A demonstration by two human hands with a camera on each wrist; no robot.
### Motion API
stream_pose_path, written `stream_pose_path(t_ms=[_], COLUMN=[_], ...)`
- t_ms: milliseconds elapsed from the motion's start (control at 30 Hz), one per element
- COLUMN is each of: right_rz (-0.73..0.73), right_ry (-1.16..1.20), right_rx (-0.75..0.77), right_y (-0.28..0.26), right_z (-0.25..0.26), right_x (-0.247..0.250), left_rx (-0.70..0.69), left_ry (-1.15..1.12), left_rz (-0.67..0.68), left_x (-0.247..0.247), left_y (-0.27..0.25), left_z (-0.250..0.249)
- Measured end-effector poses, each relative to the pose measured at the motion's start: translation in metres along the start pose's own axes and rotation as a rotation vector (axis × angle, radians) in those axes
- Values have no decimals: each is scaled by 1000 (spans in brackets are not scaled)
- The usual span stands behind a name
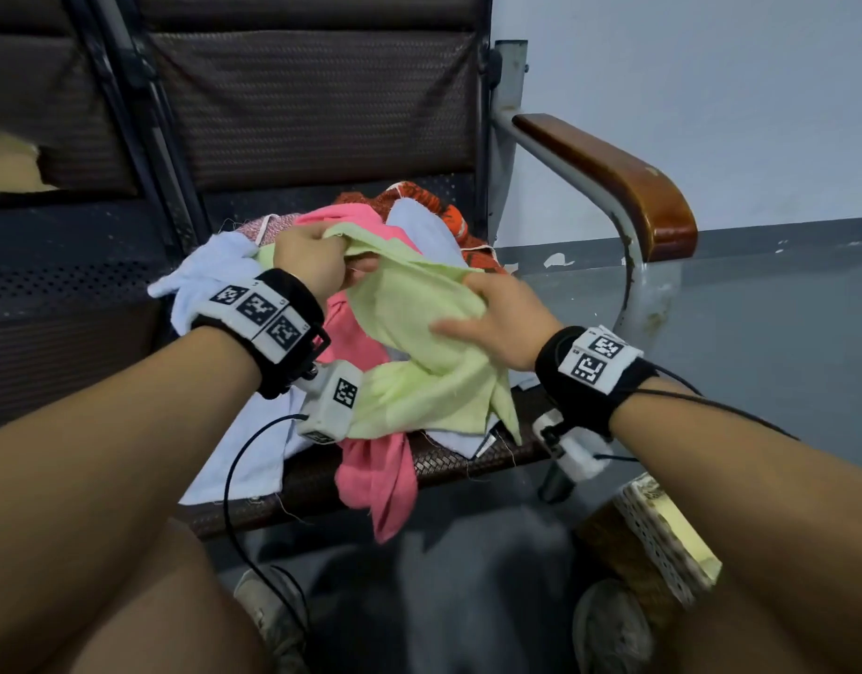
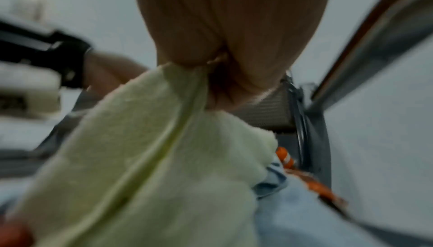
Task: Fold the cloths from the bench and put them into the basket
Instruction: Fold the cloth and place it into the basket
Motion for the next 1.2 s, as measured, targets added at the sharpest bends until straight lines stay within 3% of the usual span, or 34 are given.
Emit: stream_pose_path(t_ms=[100, 267, 333, 400, 533, 633, 700, 833, 900, 1200], right_rz=[232, 393, 313, 119, -276, -395, -311, 141, 267, 81], right_ry=[-394, -504, -467, -401, -58, 214, 160, -317, -413, -340], right_rx=[0, -256, -267, -256, -189, -158, -144, -153, -220, -276], right_y=[-9, -31, -33, -28, -25, -28, -27, -33, -42, -34], right_z=[-17, -63, -64, -57, -42, -36, -32, -42, -57, -73], right_x=[-21, -30, -22, 1, 58, 80, 77, 36, 20, 38], left_rx=[37, 46, 52, 72, 136, 138, 107, 70, 44, 42], left_ry=[-104, -198, -170, -96, -24, -87, -94, -144, -148, -157], left_rz=[25, -33, -9, 6, -67, -57, -48, -88, -78, -38], left_x=[-1, 7, 10, 13, 26, 24, 23, 29, 30, 29], left_y=[-3, -2, 2, 5, 11, 9, 6, 5, 4, 6], left_z=[4, 2, 6, 16, 29, 22, 15, 11, 12, 17])
Point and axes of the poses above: each hand's wrist, its own y-axis towards the middle knuckle, its own x-axis out of the back of the hand, z = x × y, the point moved 9 cm from there along y, towards the middle knuckle, and after that the axes turned 8 degrees about y, right-handed, at the moved point
